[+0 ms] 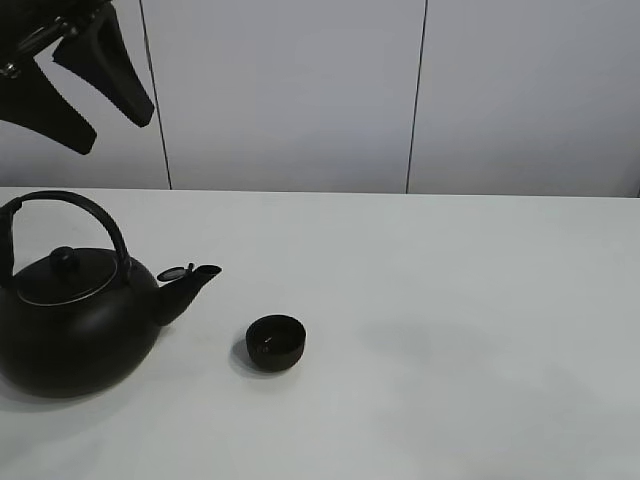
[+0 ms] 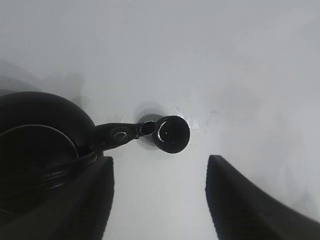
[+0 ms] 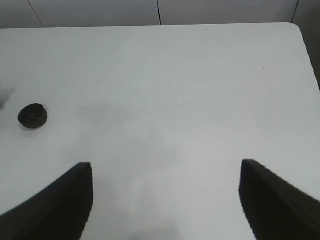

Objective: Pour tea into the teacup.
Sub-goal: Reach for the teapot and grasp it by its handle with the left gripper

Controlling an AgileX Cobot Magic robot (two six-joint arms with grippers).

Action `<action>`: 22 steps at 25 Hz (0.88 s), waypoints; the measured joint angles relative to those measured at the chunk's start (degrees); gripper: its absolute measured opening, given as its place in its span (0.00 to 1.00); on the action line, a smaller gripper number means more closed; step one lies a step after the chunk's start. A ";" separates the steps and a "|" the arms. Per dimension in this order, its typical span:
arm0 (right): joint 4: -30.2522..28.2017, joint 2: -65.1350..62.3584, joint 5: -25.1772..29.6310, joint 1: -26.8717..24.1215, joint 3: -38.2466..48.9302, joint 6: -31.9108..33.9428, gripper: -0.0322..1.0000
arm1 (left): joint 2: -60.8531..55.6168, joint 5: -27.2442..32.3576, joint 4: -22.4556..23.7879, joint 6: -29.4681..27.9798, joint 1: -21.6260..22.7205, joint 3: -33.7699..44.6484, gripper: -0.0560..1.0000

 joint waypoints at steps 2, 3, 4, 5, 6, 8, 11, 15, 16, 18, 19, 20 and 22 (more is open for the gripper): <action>0.00 0.00 -1.44 0.00 1.67 0.34 0.56 | 0.00 0.00 0.00 0.00 0.00 0.00 0.43; -0.05 0.00 -1.74 0.00 2.54 0.50 0.56 | 0.00 0.00 0.00 0.00 0.00 0.00 0.43; -0.05 0.00 -1.87 0.00 3.44 0.67 0.56 | 0.00 0.00 0.00 0.00 0.00 0.00 0.43; -0.05 0.00 -1.91 0.00 4.21 0.67 0.56 | 0.00 0.00 0.00 0.00 0.00 0.00 0.43; -0.11 0.00 -1.84 0.00 4.65 0.67 0.56 | 0.00 0.00 0.00 0.00 0.00 0.00 0.43; -0.22 0.00 -1.48 0.00 5.14 0.67 0.56 | 0.00 0.00 0.00 0.00 0.00 0.00 0.43; -0.22 0.00 -1.14 0.00 5.71 0.67 0.56 | 0.00 0.00 0.00 0.00 0.00 0.00 0.43; -0.25 0.00 -1.14 0.00 5.75 0.67 0.56 | 0.00 0.00 0.00 0.00 0.00 0.00 0.43; -0.25 0.00 -1.14 0.00 5.75 0.72 0.56 | 0.00 0.00 0.00 0.00 0.00 0.00 0.43; -0.25 0.00 -1.14 0.00 5.75 0.78 0.56 | 0.00 0.00 0.00 0.00 0.00 0.00 0.43; -0.25 0.00 -1.14 0.00 5.75 0.84 0.56 | 0.00 0.00 0.00 0.00 0.00 0.00 0.43; -0.25 0.00 -1.14 0.00 5.75 0.90 0.56 | 0.00 0.00 0.00 0.00 0.00 0.00 0.43; -0.25 0.00 -1.14 0.00 5.75 0.90 0.56 | 0.00 0.00 0.00 0.00 0.00 0.00 0.43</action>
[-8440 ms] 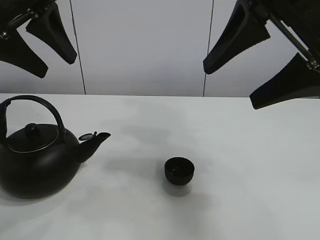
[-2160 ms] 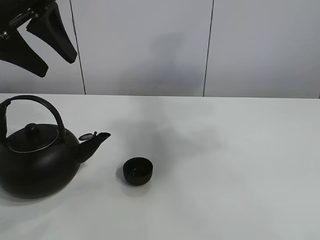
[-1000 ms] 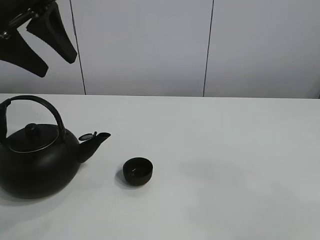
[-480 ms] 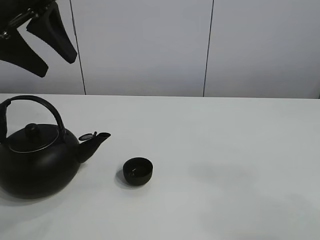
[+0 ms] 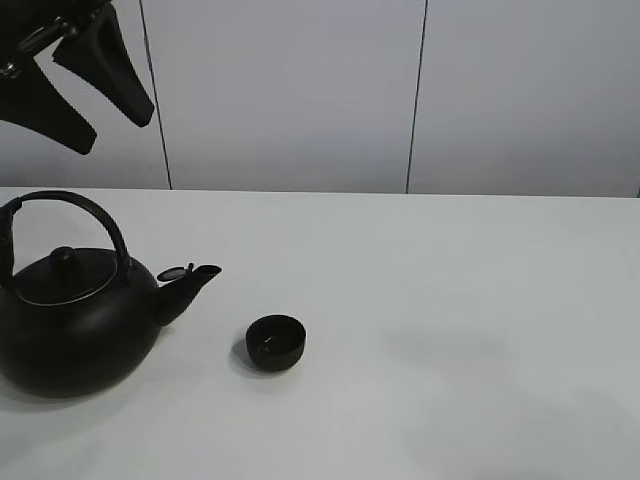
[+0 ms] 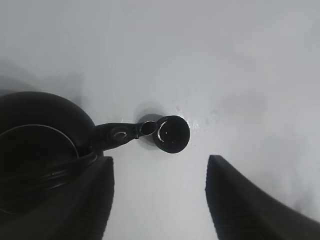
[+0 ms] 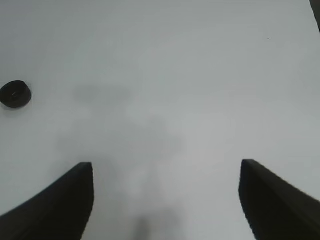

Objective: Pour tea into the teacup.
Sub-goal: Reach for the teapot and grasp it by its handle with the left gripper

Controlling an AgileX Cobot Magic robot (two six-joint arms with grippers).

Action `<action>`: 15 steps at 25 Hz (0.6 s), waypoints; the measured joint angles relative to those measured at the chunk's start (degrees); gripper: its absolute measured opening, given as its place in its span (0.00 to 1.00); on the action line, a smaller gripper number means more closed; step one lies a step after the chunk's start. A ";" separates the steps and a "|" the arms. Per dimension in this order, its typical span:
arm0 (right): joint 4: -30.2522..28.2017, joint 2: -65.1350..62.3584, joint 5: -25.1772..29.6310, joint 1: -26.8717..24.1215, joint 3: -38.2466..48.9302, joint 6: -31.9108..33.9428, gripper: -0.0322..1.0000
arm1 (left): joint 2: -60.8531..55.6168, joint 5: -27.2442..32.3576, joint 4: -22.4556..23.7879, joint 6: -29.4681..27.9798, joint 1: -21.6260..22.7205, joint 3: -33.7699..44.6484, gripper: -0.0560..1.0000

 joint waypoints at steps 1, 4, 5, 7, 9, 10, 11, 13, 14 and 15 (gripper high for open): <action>0.00 0.00 0.00 0.00 0.00 0.00 0.56 | 0.00 0.00 0.00 0.00 0.00 0.00 0.43; 0.00 0.00 0.08 0.00 0.00 0.00 0.56 | 0.00 0.00 0.00 0.00 0.00 0.00 0.43; 0.00 0.00 0.07 0.00 0.00 0.00 0.56 | 0.00 0.00 0.00 0.00 0.00 0.00 0.43; 0.00 0.00 0.07 0.00 0.00 0.00 0.56 | 0.00 -0.41 0.00 0.00 0.00 0.00 0.43; 0.00 0.00 0.07 0.00 0.00 0.00 0.56 | 0.00 -1.57 0.00 0.00 0.00 0.00 0.43; 0.00 0.00 0.07 0.00 0.00 0.00 0.56 | 0.00 -2.29 0.00 0.00 0.00 0.00 0.43; 0.00 0.00 0.07 0.00 0.00 0.00 0.56 | 0.00 -3.17 0.00 0.00 0.00 0.00 0.43; 0.00 0.00 0.07 0.00 0.00 0.00 0.56 | 0.00 -5.10 0.39 0.31 0.00 0.00 0.43; 0.00 0.00 0.07 0.00 0.00 0.00 0.56 | 0.00 -6.26 1.16 0.63 0.00 0.00 0.43; 0.00 0.00 0.07 0.00 0.00 0.00 0.56 | 0.00 -7.07 1.96 1.18 0.00 0.00 0.43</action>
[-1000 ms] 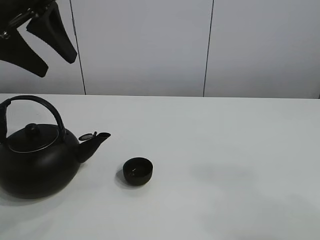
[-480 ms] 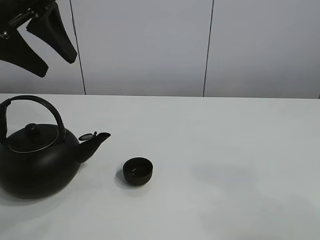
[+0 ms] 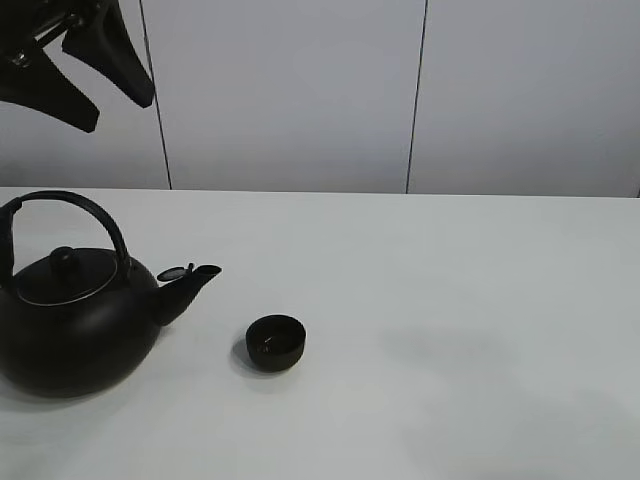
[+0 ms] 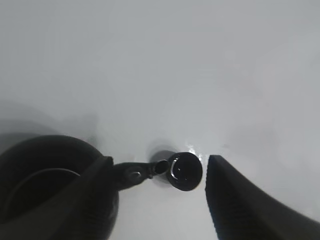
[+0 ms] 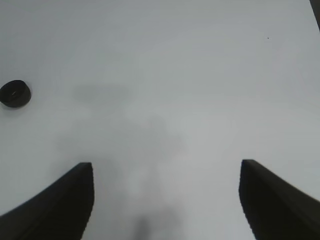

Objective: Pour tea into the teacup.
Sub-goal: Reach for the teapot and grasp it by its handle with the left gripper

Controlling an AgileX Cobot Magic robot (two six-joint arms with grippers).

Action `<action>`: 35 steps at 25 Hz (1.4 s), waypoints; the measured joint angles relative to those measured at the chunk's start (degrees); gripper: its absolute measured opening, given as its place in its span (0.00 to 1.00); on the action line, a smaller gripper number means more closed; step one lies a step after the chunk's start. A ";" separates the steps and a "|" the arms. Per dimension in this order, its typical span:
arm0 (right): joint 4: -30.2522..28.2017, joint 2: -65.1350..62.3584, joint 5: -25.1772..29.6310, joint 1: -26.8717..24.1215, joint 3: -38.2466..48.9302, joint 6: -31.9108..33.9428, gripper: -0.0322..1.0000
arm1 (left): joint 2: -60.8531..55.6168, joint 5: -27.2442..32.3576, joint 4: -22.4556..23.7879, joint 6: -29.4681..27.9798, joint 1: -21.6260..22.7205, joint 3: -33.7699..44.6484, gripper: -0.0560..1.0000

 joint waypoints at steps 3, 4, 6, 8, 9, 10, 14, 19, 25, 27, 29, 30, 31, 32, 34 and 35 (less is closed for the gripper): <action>0.00 0.00 0.00 0.00 0.00 0.00 0.56 | 0.00 -1.66 4.05 2.45 0.00 0.00 0.44; 0.00 0.00 0.00 0.00 0.00 0.00 0.56 | -0.11 -3.09 5.17 2.83 0.00 0.00 0.46; 0.00 0.00 0.00 0.00 0.00 0.00 0.56 | -1.45 -7.26 9.10 2.16 -0.85 0.23 0.51; 0.00 0.00 0.00 0.00 0.00 0.00 0.56 | -4.82 -12.28 14.95 -1.44 -2.41 0.71 0.54; 0.00 0.00 0.00 0.00 0.00 0.00 0.56 | -7.06 -14.17 19.10 -3.74 -3.29 1.00 0.55; 0.00 0.00 0.00 0.00 0.00 0.00 0.56 | -9.12 -16.06 23.76 -7.06 -4.07 1.33 0.55; 0.00 0.00 0.00 0.00 0.00 0.00 0.56 | -19.17 -19.68 43.17 -20.50 -5.72 4.45 0.56; 0.00 0.00 -0.04 0.00 0.00 0.00 0.56 | -31.55 -25.13 59.91 -30.17 -5.78 15.55 0.56; 0.00 0.00 -0.04 0.00 0.00 0.00 0.56 | -39.51 -34.07 62.78 -34.82 -5.78 32.23 0.56; 0.05 0.00 -0.04 0.00 0.00 0.00 0.56 | -39.24 -35.17 61.75 -34.96 -5.78 36.49 0.56; 0.05 0.00 -0.04 0.00 0.00 0.00 0.56 | -38.32 -38.14 60.26 -34.96 -4.87 40.30 0.56; 0.05 0.00 -0.04 0.00 0.00 0.00 0.56 | -37.61 -40.22 59.43 -34.96 -3.63 42.24 0.56; 0.05 0.00 -0.04 0.00 0.00 0.00 0.56 | -36.96 -43.05 58.72 -34.96 -1.98 44.09 0.56; 0.05 0.00 0.01 0.00 0.00 0.00 0.56 | -36.16 -46.02 58.38 -34.96 -0.07 45.87 0.56; 0.05 0.00 0.01 0.00 0.00 0.00 0.56 | -34.67 -52.10 58.32 -34.83 3.73 48.88 0.56; 0.05 0.00 0.01 0.00 0.00 0.00 0.56 | -34.06 -55.72 58.45 -34.26 5.71 50.34 0.56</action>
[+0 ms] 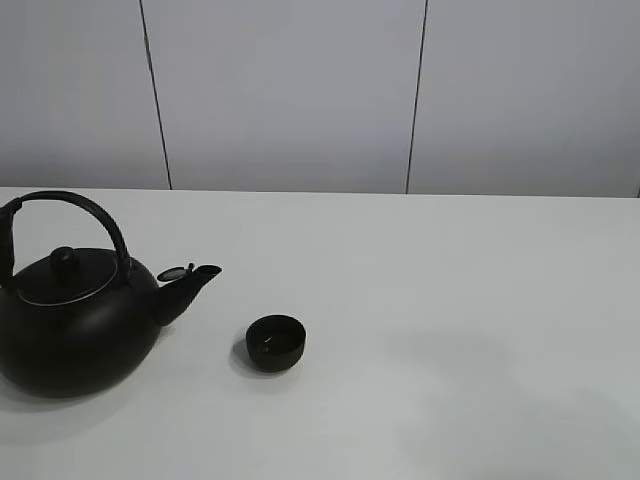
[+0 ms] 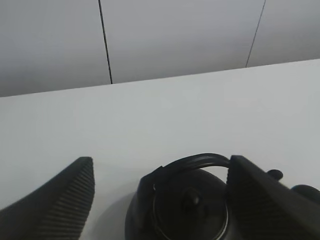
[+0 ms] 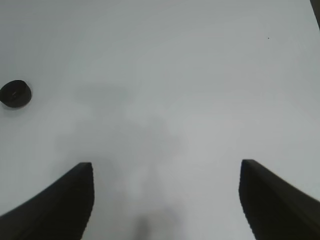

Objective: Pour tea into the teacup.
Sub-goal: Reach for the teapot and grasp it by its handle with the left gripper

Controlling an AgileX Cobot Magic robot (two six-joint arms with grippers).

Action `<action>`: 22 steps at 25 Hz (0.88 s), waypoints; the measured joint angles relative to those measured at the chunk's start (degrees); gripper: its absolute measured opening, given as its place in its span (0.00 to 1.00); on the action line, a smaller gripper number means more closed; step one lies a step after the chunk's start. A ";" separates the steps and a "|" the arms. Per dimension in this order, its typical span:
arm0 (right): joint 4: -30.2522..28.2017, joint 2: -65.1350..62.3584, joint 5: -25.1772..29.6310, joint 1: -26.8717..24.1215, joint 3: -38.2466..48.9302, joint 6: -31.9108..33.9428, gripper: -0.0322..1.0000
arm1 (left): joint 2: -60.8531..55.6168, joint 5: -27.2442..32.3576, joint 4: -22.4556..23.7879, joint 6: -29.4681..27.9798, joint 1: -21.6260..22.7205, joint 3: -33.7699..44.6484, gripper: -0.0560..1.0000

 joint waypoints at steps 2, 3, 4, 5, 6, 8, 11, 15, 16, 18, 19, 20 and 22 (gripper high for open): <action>0.00 0.00 0.00 0.00 0.00 0.00 0.56 | 1.48 -6.95 0.53 2.45 3.22 2.40 0.56; 0.00 0.00 0.00 0.00 0.00 0.00 0.56 | 2.27 -10.44 0.76 3.90 4.71 3.54 0.56; 0.00 0.00 0.00 0.00 0.00 0.00 0.56 | 3.04 -13.55 0.96 5.70 6.06 4.54 0.56; 0.00 0.00 0.00 0.00 0.00 0.00 0.56 | 4.18 -16.39 1.03 6.98 7.05 5.27 0.56; 0.00 0.00 0.00 0.00 0.00 0.00 0.56 | 5.66 -18.47 1.07 8.01 7.99 5.95 0.56; 0.00 0.00 0.00 0.00 0.00 0.00 0.56 | 9.18 -22.43 0.67 9.72 8.85 6.66 0.54; 0.00 0.00 0.00 0.00 0.00 0.00 0.56 | 15.71 -26.15 -1.39 13.23 9.05 6.74 0.52; 0.00 0.00 0.05 0.00 0.00 0.00 0.56 | 23.23 -32.69 -5.14 18.65 9.05 6.74 0.50; 0.00 0.00 0.05 0.00 0.00 0.00 0.56 | 24.90 -34.47 -6.14 20.03 9.05 6.74 0.50; 0.00 0.00 0.05 0.00 0.00 0.00 0.56 | 27.80 -37.16 -8.40 22.30 9.05 6.74 0.50; 0.00 0.00 0.05 0.00 0.00 0.00 0.56 | 29.31 -38.32 -8.86 23.37 9.05 6.74 0.50; 0.00 0.00 0.05 0.00 0.00 0.00 0.56 | 30.78 -39.10 -9.20 24.37 9.05 6.74 0.50; 0.00 0.00 0.05 0.00 0.00 0.00 0.56 | 33.29 -40.87 -9.61 25.40 9.05 6.68 0.50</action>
